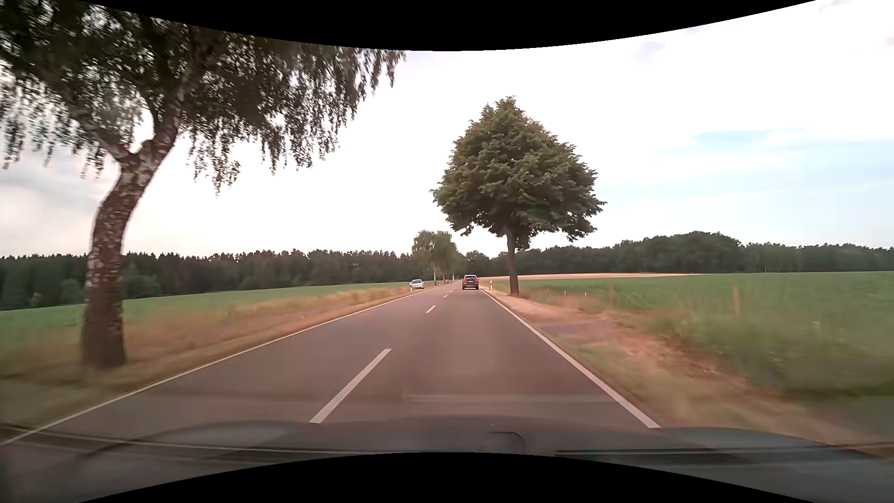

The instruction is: Follow the waypoints while adhering to traffic rules and regulations

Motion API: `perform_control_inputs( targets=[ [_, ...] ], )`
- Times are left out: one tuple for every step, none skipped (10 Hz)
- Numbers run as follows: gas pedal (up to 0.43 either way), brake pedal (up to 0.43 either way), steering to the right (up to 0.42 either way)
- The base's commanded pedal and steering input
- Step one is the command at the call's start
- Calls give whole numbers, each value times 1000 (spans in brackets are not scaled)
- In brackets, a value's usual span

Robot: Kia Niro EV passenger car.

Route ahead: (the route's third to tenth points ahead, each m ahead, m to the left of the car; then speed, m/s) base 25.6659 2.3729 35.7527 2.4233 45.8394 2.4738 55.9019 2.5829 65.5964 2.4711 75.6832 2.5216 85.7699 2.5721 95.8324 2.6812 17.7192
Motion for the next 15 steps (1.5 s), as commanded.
perform_control_inputs(
  targets=[
    [189, 0, -2],
    [189, 0, -3],
    [189, 0, -4],
    [189, 0, -6],
    [189, 0, -5],
    [189, 0, -4],
    [189, 0, -4],
    [197, 0, -5],
    [209, 0, -5],
    [209, 0, -5],
    [220, 0, -4],
    [220, 0, -4],
    [220, 0, -3],
    [220, 0, -4],
    [220, 0, -3]
  ],
)
